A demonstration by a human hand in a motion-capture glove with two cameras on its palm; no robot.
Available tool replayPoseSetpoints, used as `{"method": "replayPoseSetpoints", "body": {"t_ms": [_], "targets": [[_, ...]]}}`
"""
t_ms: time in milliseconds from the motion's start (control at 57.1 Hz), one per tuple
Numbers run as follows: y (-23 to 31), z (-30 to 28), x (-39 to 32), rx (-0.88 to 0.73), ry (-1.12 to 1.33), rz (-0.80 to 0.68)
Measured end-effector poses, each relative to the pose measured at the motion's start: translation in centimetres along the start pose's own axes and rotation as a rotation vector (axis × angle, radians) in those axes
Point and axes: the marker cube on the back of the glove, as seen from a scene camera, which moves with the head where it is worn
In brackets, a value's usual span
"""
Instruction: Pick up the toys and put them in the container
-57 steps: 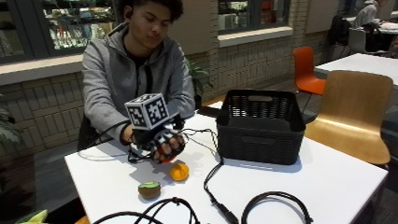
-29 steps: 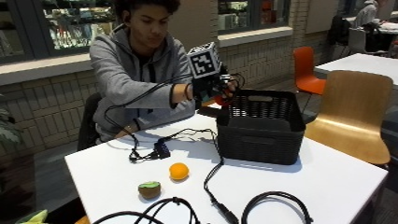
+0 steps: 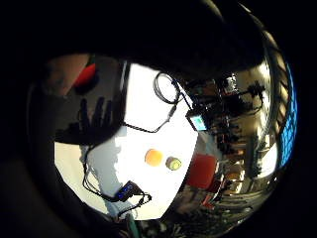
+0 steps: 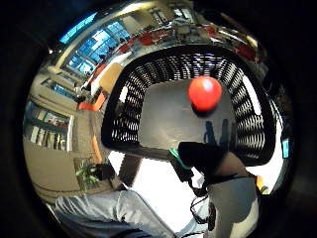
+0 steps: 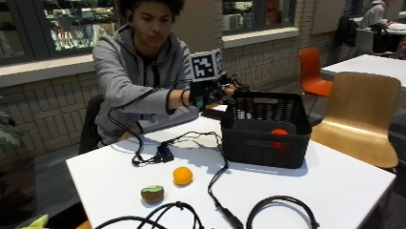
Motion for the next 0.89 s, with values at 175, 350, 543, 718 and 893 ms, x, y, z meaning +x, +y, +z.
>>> {"method": "replayPoseSetpoints", "body": {"t_ms": [175,350,543,718,893], "targets": [[7.1,-0.1,10.6,-0.045,0.074,0.222],[14.6,2.6,23.8,-0.302,-0.087,0.463],[21.3,10.6,24.9,-0.41,-0.126,0.658],[21.0,13.6,25.8,-0.411,-0.097,0.654],[20.2,14.2,25.4,-0.286,-0.1,0.634]]}}
